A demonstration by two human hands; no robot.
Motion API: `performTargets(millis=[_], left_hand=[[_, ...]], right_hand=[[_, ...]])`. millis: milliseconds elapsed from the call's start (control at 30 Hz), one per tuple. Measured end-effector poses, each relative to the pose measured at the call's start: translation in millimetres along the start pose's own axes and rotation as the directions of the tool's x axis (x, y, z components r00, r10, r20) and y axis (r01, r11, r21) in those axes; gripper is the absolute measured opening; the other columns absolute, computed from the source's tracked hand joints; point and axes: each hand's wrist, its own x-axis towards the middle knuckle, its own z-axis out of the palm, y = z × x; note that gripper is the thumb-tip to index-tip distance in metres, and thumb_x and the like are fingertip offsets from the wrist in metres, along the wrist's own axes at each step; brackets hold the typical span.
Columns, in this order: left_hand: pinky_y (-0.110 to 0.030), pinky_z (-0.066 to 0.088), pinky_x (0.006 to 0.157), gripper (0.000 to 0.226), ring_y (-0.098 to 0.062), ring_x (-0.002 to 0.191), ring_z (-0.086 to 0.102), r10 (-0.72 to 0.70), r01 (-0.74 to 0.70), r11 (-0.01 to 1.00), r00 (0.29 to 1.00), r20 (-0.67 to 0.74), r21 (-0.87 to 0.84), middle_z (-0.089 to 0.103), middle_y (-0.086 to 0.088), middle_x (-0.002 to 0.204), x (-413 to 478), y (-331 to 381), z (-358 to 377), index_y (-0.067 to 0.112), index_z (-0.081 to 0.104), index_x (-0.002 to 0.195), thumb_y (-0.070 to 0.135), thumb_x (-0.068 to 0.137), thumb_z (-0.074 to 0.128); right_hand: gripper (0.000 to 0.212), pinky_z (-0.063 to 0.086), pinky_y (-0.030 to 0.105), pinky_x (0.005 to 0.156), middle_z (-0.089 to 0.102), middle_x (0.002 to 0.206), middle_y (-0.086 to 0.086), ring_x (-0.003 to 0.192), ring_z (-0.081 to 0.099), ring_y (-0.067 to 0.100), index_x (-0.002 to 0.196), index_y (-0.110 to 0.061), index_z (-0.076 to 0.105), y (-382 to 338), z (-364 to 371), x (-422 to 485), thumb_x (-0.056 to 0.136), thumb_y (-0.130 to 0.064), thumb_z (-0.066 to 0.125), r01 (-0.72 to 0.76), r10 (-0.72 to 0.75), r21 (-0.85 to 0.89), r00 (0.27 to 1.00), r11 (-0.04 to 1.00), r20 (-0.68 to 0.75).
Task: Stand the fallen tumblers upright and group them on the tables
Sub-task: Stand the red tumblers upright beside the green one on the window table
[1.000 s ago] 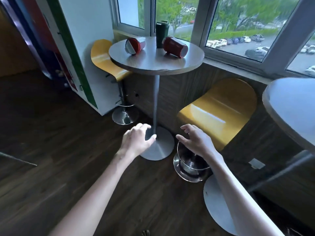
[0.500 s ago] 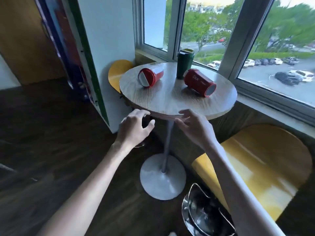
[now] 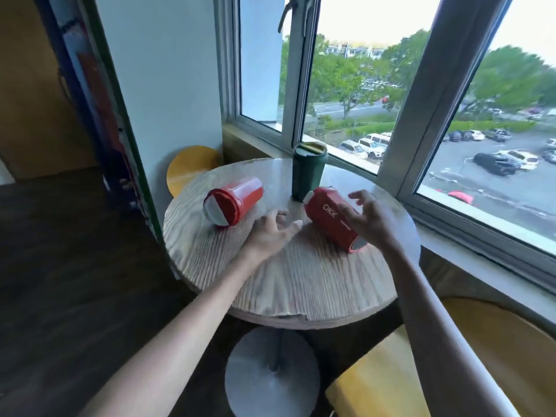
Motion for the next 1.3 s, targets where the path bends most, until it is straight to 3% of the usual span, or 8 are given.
performTargets(millis=[133,233,433,733,933,1100,1200,1300], left_hand=[[-0.030,0.046,0.093,0.064,-0.018,0.107,0.060,-0.087,0.095,0.993,0.990,0.113,-0.071,0.062,-0.001,0.116,44.4,6.0,25.8,0.015,0.046,0.129,0.051,0.080,0.065],[-0.039,0.052,0.091,0.066,-0.022,0.098,0.065,-0.086,0.106,0.981,0.988,0.128,-0.164,0.065,-0.003,0.111,60.8,8.2,39.1,0.016,0.049,0.122,0.055,0.073,0.068],[-0.033,0.050,0.093,0.059,-0.016,0.100,0.063,0.003,0.009,0.955,0.999,0.041,-0.298,0.063,0.002,0.111,62.7,6.5,52.1,0.018,0.051,0.124,0.045,0.076,0.072],[-0.005,0.043,0.081,0.057,-0.009,0.103,0.059,0.293,-0.310,0.899,0.951,-0.102,-0.309,0.058,0.007,0.118,63.3,37.6,38.6,0.020,0.044,0.129,0.031,0.081,0.072],[-0.038,0.052,0.095,0.065,-0.019,0.115,0.058,0.405,-0.395,0.860,0.913,-0.038,-0.324,0.053,-0.003,0.133,59.7,38.5,44.7,0.022,0.043,0.132,0.022,0.076,0.076],[-0.025,0.051,0.093,0.066,-0.014,0.115,0.055,0.390,-0.368,0.848,0.920,-0.020,-0.380,0.051,0.001,0.130,53.9,43.8,48.5,0.015,0.041,0.135,0.016,0.079,0.074],[-0.013,0.050,0.087,0.066,-0.012,0.112,0.056,0.350,-0.330,0.866,0.937,-0.018,-0.376,0.053,0.000,0.127,51.4,42.3,51.8,0.016,0.039,0.137,0.020,0.080,0.073],[-0.007,0.047,0.082,0.063,-0.010,0.110,0.058,0.317,-0.304,0.883,0.948,-0.021,-0.357,0.056,0.002,0.123,46.3,39.1,53.0,0.015,0.040,0.136,0.022,0.082,0.071]], right_hand=[[0.050,0.049,0.040,0.092,0.060,0.120,0.014,0.106,0.060,0.029,0.128,-0.016,0.051,9.2,0.7,40.0,0.091,-0.050,0.050,-0.169,0.134,0.132,0.962,0.977,0.239],[0.043,0.050,0.035,0.078,0.067,0.104,0.014,0.089,0.063,0.025,0.113,-0.009,0.062,6.7,-0.7,47.3,0.095,-0.044,0.045,-0.167,0.095,0.170,0.925,0.971,0.368],[0.029,0.048,0.028,0.058,0.066,0.078,0.005,0.059,0.062,0.008,0.101,-0.008,0.060,17.4,10.9,42.1,0.095,-0.035,0.051,-0.159,0.030,0.438,0.957,0.885,0.287],[0.056,0.051,0.026,0.076,0.061,0.118,0.005,0.101,0.064,0.022,0.131,-0.023,0.046,29.4,-0.1,25.4,0.082,-0.029,0.072,-0.005,-0.051,0.695,0.997,0.719,0.059],[0.061,0.047,0.034,0.100,0.059,0.128,0.007,0.118,0.058,0.016,0.132,-0.014,0.044,40.0,3.4,9.3,0.079,-0.013,0.074,0.056,-0.061,0.724,0.998,0.687,-0.020],[0.068,0.048,0.029,0.101,0.055,0.134,0.009,0.122,0.055,0.017,0.138,-0.010,0.039,40.4,3.1,1.4,0.080,-0.013,0.075,0.065,-0.053,0.710,0.998,0.701,-0.039],[0.070,0.048,0.007,0.084,0.053,0.133,0.008,0.121,0.054,0.017,0.141,-0.008,0.034,37.4,3.3,-3.0,0.082,-0.010,0.072,0.074,-0.048,0.668,0.997,0.741,-0.057],[0.069,0.045,0.000,0.073,0.053,0.129,0.007,0.119,0.054,0.018,0.142,-0.009,0.033,34.5,1.4,-6.7,0.084,-0.015,0.070,0.054,-0.033,0.642,0.998,0.765,-0.044]])
